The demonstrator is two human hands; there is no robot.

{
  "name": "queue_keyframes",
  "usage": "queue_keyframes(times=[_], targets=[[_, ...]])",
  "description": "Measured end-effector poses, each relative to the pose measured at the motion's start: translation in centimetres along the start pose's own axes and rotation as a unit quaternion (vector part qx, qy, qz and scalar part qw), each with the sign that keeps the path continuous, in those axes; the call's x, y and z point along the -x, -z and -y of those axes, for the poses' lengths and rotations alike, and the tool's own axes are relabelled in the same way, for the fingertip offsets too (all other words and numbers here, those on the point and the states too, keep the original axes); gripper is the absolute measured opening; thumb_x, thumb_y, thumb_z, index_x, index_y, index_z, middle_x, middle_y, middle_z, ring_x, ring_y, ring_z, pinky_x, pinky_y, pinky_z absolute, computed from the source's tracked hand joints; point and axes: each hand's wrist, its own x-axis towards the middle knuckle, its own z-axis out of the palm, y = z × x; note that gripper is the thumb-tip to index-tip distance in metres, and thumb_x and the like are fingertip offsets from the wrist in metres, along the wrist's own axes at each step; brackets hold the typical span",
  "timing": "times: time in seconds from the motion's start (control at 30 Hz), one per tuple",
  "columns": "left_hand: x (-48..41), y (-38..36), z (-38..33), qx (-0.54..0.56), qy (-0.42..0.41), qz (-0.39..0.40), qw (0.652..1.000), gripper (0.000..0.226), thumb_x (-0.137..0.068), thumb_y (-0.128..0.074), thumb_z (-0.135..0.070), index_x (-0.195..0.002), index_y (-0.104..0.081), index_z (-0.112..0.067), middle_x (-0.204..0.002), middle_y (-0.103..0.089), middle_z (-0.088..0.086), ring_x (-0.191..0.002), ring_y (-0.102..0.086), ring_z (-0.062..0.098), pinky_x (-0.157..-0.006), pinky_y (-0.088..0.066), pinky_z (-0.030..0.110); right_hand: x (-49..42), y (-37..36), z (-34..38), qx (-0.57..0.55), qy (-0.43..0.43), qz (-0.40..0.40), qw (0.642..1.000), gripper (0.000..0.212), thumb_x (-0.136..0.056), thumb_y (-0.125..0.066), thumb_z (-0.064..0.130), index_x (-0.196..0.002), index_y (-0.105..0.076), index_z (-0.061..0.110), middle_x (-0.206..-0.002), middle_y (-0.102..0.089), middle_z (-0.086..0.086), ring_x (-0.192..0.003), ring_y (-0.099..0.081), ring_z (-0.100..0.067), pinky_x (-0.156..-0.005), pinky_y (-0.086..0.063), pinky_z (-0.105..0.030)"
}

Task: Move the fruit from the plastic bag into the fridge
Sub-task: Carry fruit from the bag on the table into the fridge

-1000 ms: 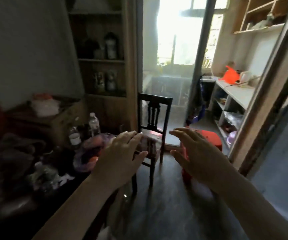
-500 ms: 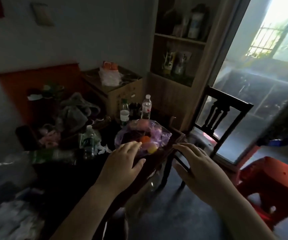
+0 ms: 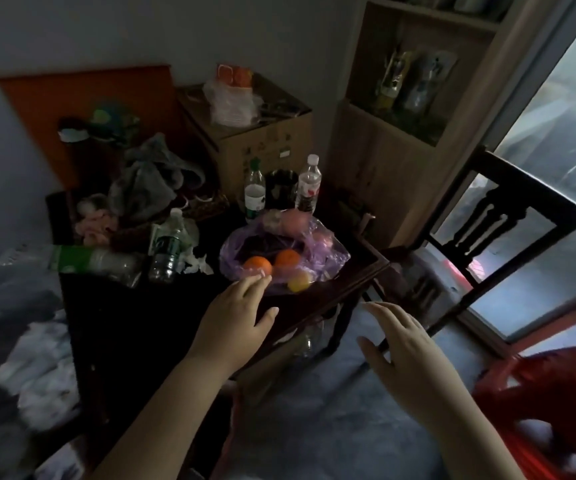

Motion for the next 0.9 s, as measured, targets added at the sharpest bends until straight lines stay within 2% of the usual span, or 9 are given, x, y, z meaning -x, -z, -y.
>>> queue_keyframes(times=[0.17,0.3,0.5,0.63,0.77,0.9], targets=[[-2.9,-1.3,2.3,-0.001,0.034,0.003,0.999,0.055,-0.094,-0.047,-0.040,-0.144,-0.036,-0.020,-0.147,-0.036,-0.004,-0.136,-0.031,0.010,-0.105,-0.024,0.021,-5.8,-3.0,-0.7,-0.018,0.043,0.045,0.998,0.049,-0.091,-0.054,0.034,-0.138,-0.044,0.021,-0.134,-0.049,0.007,-0.124,-0.046,-0.012,-0.097,-0.032,-0.017],[-7.3,-3.4,4.6,0.014,0.051,0.009,0.999,0.053,-0.094,-0.049,-0.038,-0.142,-0.038,-0.019,-0.145,-0.039,-0.004,-0.133,-0.036,0.012,-0.104,-0.029,0.023,-11.3,-5.3,-1.9,-0.020,0.052,0.068,0.996,0.048,-0.092,-0.053,0.033,-0.137,-0.044,0.019,-0.135,-0.049,0.003,-0.124,-0.047,-0.016,-0.099,-0.037,-0.024],[-15.6,-8.1,8.6,0.048,0.042,0.048,0.997,0.045,-0.093,-0.052,-0.029,-0.136,-0.047,-0.014,-0.137,-0.047,-0.002,-0.127,-0.042,0.013,-0.101,-0.029,0.020,-21.0,-9.3,-4.1,-0.045,0.027,0.075,0.996,0.044,-0.091,-0.057,0.022,-0.133,-0.049,0.013,-0.127,-0.054,-0.001,-0.109,-0.057,-0.021,-0.090,-0.043,-0.026],[-20.0,-11.4,11.1,0.059,0.023,0.089,0.994,0.040,-0.093,-0.052,-0.022,-0.132,-0.050,-0.013,-0.133,-0.050,0.003,-0.123,-0.047,0.019,-0.102,-0.036,0.030,-26.5,-12.8,-4.0,-0.095,-0.012,0.068,0.993,0.048,-0.093,-0.054,0.018,-0.140,-0.042,0.018,-0.138,-0.047,0.002,-0.122,-0.048,-0.014,-0.095,-0.038,-0.023],[-22.7,-14.5,13.1,0.079,0.023,0.134,0.988,0.040,-0.092,-0.055,-0.023,-0.130,-0.052,-0.014,-0.132,-0.051,0.002,-0.119,-0.050,0.021,-0.097,-0.042,0.034,-30.3,-17.7,-4.6,-0.121,-0.054,0.107,0.986,0.050,-0.092,-0.050,0.009,-0.141,-0.039,0.015,-0.142,-0.044,-0.002,-0.126,-0.046,-0.017,-0.096,-0.030,-0.016],[-23.8,-16.9,14.0,0.078,0.029,0.170,0.982,0.046,-0.090,-0.056,-0.021,-0.135,-0.047,-0.015,-0.137,-0.046,0.000,-0.124,-0.044,0.020,-0.098,-0.039,0.032,-31.8,-20.7,-5.5,-0.136,-0.077,0.145,0.977,0.058,-0.088,-0.049,0.001,-0.143,-0.034,0.012,-0.143,-0.041,-0.006,-0.127,-0.045,-0.023,-0.099,-0.038,-0.032]])
